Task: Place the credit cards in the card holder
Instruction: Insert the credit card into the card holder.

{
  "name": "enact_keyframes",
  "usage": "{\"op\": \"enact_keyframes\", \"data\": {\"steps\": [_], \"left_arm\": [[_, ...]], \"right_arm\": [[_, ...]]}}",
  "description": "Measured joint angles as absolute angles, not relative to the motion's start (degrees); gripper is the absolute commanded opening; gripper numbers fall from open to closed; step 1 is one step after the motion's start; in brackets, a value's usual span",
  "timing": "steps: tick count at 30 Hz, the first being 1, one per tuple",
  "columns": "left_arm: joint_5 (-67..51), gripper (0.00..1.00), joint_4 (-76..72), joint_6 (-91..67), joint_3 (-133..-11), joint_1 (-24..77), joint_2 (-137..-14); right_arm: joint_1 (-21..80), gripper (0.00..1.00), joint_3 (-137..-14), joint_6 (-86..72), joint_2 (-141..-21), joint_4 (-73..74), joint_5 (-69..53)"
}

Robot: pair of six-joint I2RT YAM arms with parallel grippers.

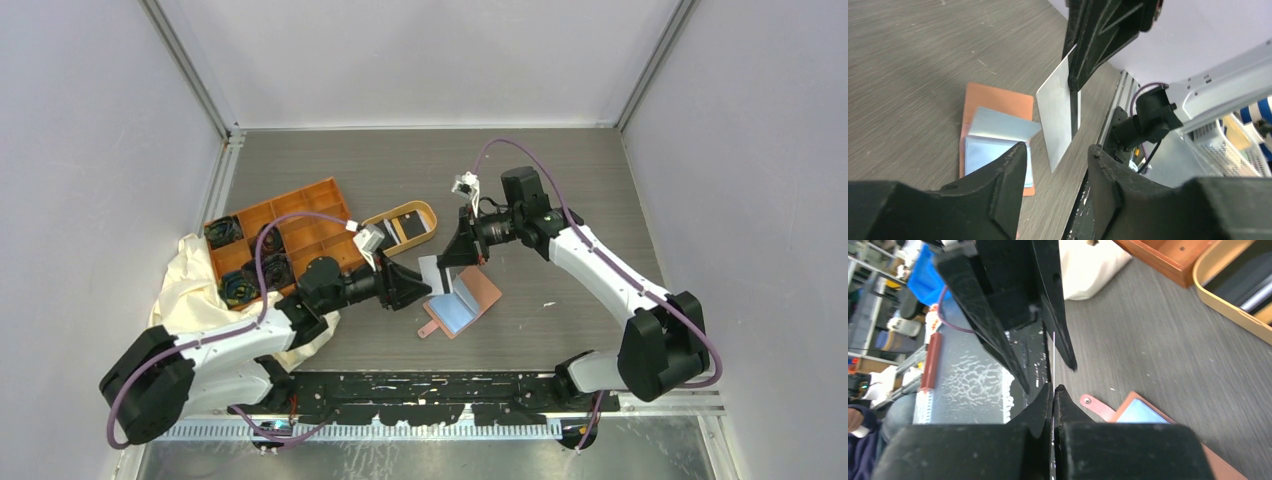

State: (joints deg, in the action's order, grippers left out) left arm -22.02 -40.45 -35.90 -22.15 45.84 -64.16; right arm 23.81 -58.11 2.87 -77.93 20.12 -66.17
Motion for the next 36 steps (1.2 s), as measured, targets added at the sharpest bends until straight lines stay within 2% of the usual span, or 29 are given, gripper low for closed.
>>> {"op": "enact_keyframes", "data": {"steps": [4, 9, 14, 25, 31, 36], "left_arm": [[-18.04, 0.6, -33.56, -35.77, -21.15, 45.32, -58.06], [-14.39, 0.61, -24.97, -36.01, -20.23, 45.23, -51.68], [-13.67, 0.61, -20.64, -37.78, -19.05, 45.23, -51.68], [-13.21, 0.63, -19.33, -46.26, -18.61, 46.17, -63.88], [-10.02, 0.62, -19.44, -51.94, -18.63, 52.53, -69.97], [-7.94, 0.49, -18.92, -55.0, -20.05, 55.11, -75.18]], "right_arm": [[23.81, 0.01, -59.2, 7.33, -77.47, 25.47, -60.47], [24.49, 0.01, -59.72, 13.13, -77.62, 32.47, -52.36], [29.26, 0.01, -60.07, 17.28, -80.4, 37.54, -43.05], [30.72, 0.01, -60.86, 20.03, -85.52, 42.76, -28.34], [29.65, 0.01, -60.97, 19.59, -85.95, 42.87, -27.05], [29.1, 0.01, -61.3, 19.29, -86.89, 42.96, -27.14]]}}
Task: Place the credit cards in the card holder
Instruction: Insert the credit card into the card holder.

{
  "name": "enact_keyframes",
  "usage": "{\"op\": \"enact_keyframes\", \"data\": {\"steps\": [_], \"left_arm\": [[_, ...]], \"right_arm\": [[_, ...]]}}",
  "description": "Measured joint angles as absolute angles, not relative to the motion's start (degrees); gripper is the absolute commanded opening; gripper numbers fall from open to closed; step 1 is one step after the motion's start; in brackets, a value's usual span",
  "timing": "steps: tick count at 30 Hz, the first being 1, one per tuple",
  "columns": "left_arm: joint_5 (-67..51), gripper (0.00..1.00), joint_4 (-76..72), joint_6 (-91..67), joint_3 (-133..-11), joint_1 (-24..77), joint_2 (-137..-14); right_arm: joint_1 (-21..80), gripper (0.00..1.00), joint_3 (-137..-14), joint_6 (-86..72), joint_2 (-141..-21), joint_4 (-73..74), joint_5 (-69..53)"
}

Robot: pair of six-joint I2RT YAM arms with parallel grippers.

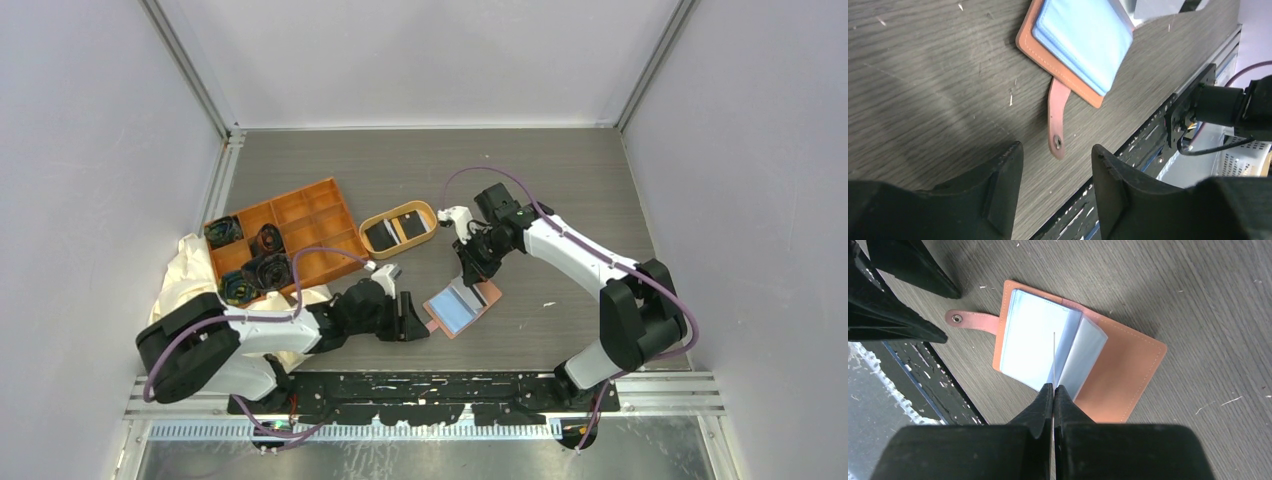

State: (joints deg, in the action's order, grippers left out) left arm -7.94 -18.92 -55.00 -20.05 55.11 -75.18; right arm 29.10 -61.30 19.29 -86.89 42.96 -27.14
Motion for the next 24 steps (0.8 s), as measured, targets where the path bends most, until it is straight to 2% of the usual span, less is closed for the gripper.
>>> {"op": "enact_keyframes", "data": {"steps": [2, 6, 8, 17, 24], "left_arm": [[-7.77, 0.39, -19.03, -55.61, -21.67, 55.27, -77.52], [-8.23, 0.11, -20.47, -56.71, -23.38, 55.4, -81.91], [-9.08, 0.01, -21.65, -56.8, -23.79, 55.4, -83.99], [-11.2, 0.0, -20.6, -54.87, -26.61, 54.11, -86.72], [-11.49, 0.0, -11.77, -49.65, -28.56, 49.21, -83.94]], "right_arm": [[28.73, 0.01, -61.3, 19.14, -87.05, 42.96, -27.38], [27.94, 0.01, -61.54, 18.92, -87.42, 43.29, -28.38], [27.53, 0.01, -61.63, 18.76, -87.66, 43.44, -28.99], [25.1, 0.01, -62.43, 17.63, -89.76, 44.29, -31.73], [21.8, 0.01, -62.5, 16.12, -91.59, 44.51, -34.48]]}}
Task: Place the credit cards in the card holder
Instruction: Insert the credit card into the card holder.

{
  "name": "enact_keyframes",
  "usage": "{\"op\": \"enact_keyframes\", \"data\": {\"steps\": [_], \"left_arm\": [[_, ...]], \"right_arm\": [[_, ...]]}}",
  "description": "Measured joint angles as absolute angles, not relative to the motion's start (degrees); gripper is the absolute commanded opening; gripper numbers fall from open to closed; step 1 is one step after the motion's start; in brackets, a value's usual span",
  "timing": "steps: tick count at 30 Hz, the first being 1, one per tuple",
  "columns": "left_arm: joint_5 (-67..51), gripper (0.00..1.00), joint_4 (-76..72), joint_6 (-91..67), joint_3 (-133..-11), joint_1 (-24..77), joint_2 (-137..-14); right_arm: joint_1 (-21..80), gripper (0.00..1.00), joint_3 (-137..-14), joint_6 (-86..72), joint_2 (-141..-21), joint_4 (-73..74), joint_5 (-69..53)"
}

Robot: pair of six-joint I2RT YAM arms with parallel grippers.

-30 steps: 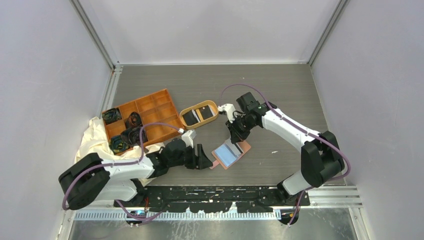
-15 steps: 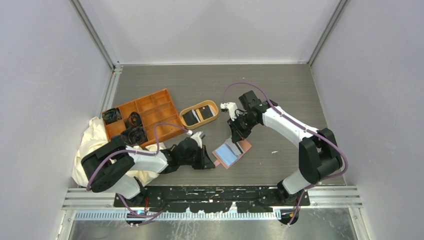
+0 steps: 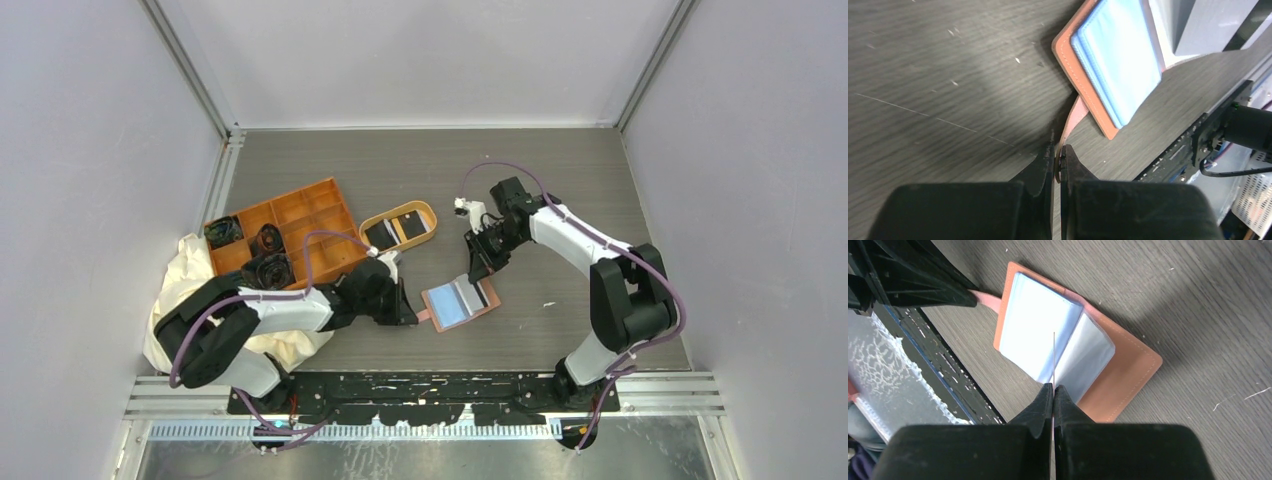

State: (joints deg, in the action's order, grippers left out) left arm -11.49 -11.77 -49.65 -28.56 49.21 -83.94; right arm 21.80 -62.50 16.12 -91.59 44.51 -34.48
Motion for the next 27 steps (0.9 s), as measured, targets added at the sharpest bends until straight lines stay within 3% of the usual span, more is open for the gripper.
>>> {"op": "enact_keyframes", "data": {"steps": [2, 9, 11, 19, 27], "left_arm": [[-11.51, 0.03, -9.1, -47.99, -29.63, 48.1, -83.74], [-11.57, 0.27, -3.29, -44.14, -32.6, 46.04, -83.72], [-11.33, 0.3, -2.37, -43.4, -32.91, 46.0, -83.15], [-8.99, 0.29, 0.71, -41.65, -32.91, 46.0, -73.1], [-14.31, 0.11, -9.61, -43.38, -33.95, 46.0, -77.25]], "right_arm": [[20.93, 0.01, -62.57, 15.59, -92.58, 44.49, -35.24], [16.86, 0.01, -62.57, 12.05, -95.83, 43.18, -39.75], [15.73, 0.01, -62.57, 11.22, -96.18, 42.5, -41.19], [13.8, 0.01, -62.43, 8.71, -96.9, 40.49, -45.19], [13.72, 0.01, -62.37, 7.86, -97.45, 40.01, -46.46]]}}
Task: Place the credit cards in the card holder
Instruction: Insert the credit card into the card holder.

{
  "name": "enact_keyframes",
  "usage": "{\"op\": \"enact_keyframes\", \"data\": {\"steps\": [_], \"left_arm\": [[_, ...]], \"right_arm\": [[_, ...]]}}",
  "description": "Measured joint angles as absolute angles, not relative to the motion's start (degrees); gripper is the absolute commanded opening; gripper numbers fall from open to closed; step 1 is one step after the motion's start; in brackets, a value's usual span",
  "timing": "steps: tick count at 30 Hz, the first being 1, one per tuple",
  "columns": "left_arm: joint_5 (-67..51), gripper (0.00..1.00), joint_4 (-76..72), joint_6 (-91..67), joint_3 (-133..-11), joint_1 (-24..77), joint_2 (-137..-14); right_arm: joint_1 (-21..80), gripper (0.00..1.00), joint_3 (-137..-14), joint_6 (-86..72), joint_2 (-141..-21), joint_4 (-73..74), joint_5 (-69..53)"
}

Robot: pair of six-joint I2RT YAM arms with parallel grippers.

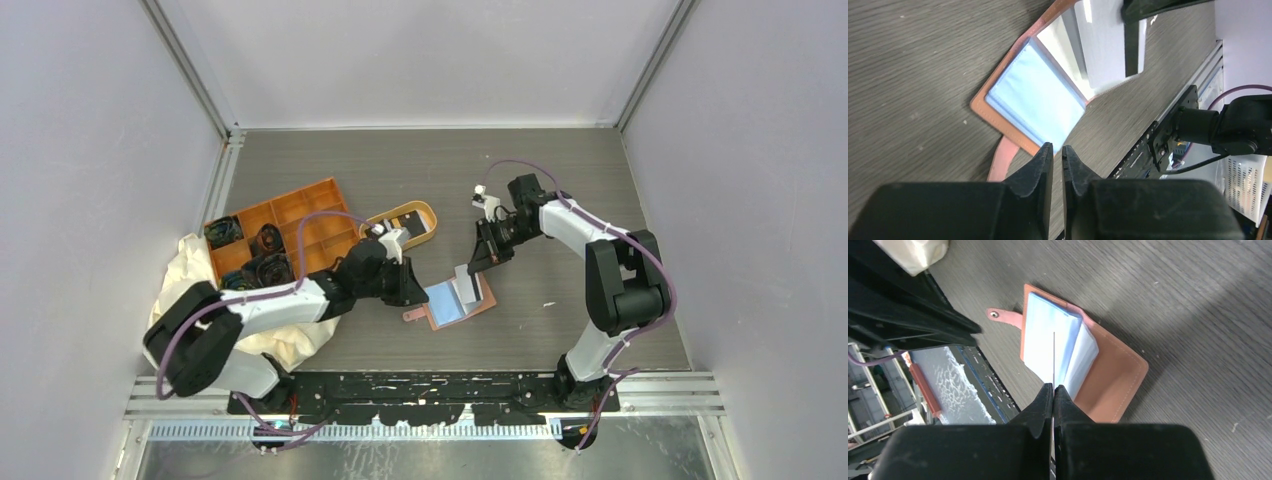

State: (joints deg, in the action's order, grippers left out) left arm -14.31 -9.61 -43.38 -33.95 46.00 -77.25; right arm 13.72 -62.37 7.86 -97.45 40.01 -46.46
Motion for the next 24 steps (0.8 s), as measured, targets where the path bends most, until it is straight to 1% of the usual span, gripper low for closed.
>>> {"op": "enact_keyframes", "data": {"steps": [6, 12, 19, 24], "left_arm": [[-18.04, 0.07, -13.89, -44.6, -38.35, 46.44, -88.36], [-18.17, 0.06, -15.66, -44.66, -38.59, 46.5, -92.31], [-17.21, 0.06, -16.71, -44.56, -38.54, 46.5, -93.56], [-16.82, 0.05, -17.34, -44.56, -38.52, 46.5, -94.94]], "right_arm": [[13.26, 0.01, -62.35, 7.53, -95.33, 40.16, -52.23], [14.0, 0.01, -61.84, 3.77, -89.08, 35.44, -56.4], [18.46, 0.01, -61.58, 2.59, -90.35, 34.02, -51.55], [18.9, 0.01, -61.49, 2.85, -92.99, 34.33, -45.84]]}}
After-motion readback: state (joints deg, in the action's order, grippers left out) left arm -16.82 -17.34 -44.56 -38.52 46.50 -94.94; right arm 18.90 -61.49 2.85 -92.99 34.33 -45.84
